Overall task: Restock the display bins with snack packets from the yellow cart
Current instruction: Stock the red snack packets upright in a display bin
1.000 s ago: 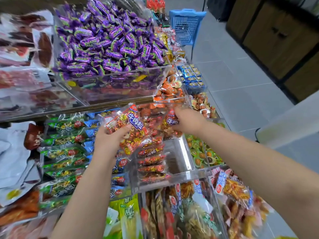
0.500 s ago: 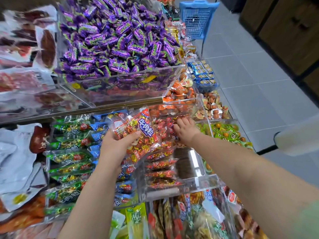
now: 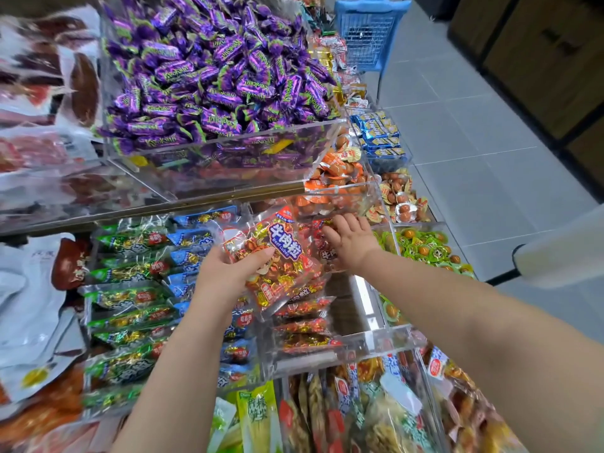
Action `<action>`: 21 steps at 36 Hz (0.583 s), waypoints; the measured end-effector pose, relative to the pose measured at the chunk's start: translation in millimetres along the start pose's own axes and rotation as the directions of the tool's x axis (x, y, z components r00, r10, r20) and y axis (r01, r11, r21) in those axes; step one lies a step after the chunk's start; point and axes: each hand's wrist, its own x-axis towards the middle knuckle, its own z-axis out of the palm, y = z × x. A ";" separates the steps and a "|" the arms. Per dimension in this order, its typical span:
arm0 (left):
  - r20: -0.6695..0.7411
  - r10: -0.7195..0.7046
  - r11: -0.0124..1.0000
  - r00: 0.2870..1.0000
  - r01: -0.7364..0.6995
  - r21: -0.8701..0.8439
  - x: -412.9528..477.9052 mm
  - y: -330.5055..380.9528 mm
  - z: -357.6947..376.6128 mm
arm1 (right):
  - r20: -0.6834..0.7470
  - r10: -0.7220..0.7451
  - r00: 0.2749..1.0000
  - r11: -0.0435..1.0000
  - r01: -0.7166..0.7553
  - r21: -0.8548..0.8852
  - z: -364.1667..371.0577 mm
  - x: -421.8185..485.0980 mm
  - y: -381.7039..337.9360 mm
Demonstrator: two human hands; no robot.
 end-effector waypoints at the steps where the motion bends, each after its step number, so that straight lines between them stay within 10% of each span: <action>1: -0.008 0.000 1.000 1.000 0.000 0.021 -1.7 1.3 0.8 | -0.030 0.027 0.999 0.996 -0.024 0.091 -7.0 -4.0 0.7; 4: -0.008 0.020 0.997 1.000 -0.019 0.072 -5.4 4.3 3.2 | -0.198 0.293 0.936 0.727 -0.083 0.681 -32.6 -18.2 2.8; 6: 0.004 0.043 0.997 0.999 -0.043 0.067 -9.2 7.8 7.8 | 0.036 0.377 0.925 0.129 -0.092 0.987 -58.6 -31.9 4.6; 8: 0.037 0.057 0.996 0.998 -0.059 0.063 -12.2 7.8 14.0 | 0.193 0.133 0.972 -0.284 -0.149 0.947 -75.1 -45.8 6.1; 13: 0.093 0.054 0.985 0.994 -0.068 0.159 -17.3 1.7 28.7 | 0.114 0.003 0.994 0.088 -0.113 0.990 -87.4 -71.5 5.3; 18: 0.009 0.122 0.982 0.992 -0.122 0.142 -12.4 -5.2 21.1 | 0.029 0.012 0.999 0.188 -0.031 0.982 -101.7 -79.2 34.2; 21: -0.068 0.124 0.989 0.990 -0.118 0.087 -8.4 -6.4 9.5 | -0.028 0.166 0.986 0.508 -0.062 0.859 -106.0 -77.3 57.2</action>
